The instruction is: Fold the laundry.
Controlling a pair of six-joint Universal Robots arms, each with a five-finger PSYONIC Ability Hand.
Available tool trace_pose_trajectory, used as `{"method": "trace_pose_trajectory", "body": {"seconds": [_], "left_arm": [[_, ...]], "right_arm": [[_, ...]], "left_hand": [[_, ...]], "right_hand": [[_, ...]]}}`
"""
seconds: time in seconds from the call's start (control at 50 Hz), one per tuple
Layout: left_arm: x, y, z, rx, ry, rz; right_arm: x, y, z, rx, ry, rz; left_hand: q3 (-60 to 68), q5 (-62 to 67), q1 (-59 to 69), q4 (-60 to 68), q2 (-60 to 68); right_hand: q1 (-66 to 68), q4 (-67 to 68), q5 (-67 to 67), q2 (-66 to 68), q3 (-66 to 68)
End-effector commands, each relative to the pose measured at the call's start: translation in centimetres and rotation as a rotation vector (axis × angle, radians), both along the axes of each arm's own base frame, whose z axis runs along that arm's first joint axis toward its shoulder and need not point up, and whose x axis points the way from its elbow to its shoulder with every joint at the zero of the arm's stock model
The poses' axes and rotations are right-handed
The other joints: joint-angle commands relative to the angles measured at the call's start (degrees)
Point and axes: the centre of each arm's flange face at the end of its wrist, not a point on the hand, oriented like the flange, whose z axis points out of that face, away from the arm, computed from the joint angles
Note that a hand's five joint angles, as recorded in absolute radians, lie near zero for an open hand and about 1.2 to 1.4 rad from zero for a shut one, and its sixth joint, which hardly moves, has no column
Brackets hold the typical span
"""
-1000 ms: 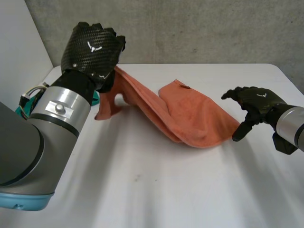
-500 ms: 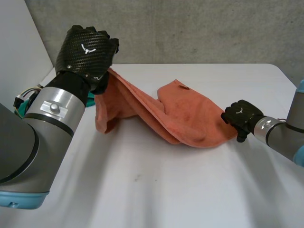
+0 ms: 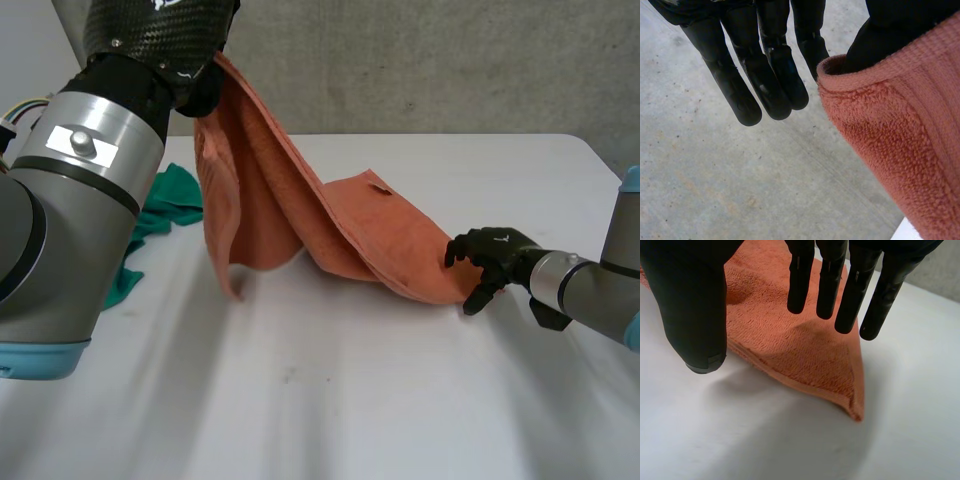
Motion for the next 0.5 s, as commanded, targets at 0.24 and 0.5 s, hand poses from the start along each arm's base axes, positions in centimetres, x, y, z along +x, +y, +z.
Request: {"method": "trace_pose_trajectory", "body": {"seconds": [0.24, 0.5], "left_arm": [[-0.2, 0.4, 1.1, -0.013, 0.033, 0.008], [-0.2, 0.6, 1.5, -0.02, 0.041, 0.004]], "right_arm": [[3.6, 2.3, -1.9, 0.046, -0.079, 0.043], [4.7, 2.1, -2.3, 0.026, -0.127, 0.03]], "left_hand": [[11.79, 14.28, 14.66, 11.31, 11.53], [11.79, 14.28, 14.66, 11.31, 11.53]], "right_hand": [[6.5, 3.21, 2.98, 2.75, 2.91], [34.01, 30.72, 30.49, 30.26, 30.42]]}}
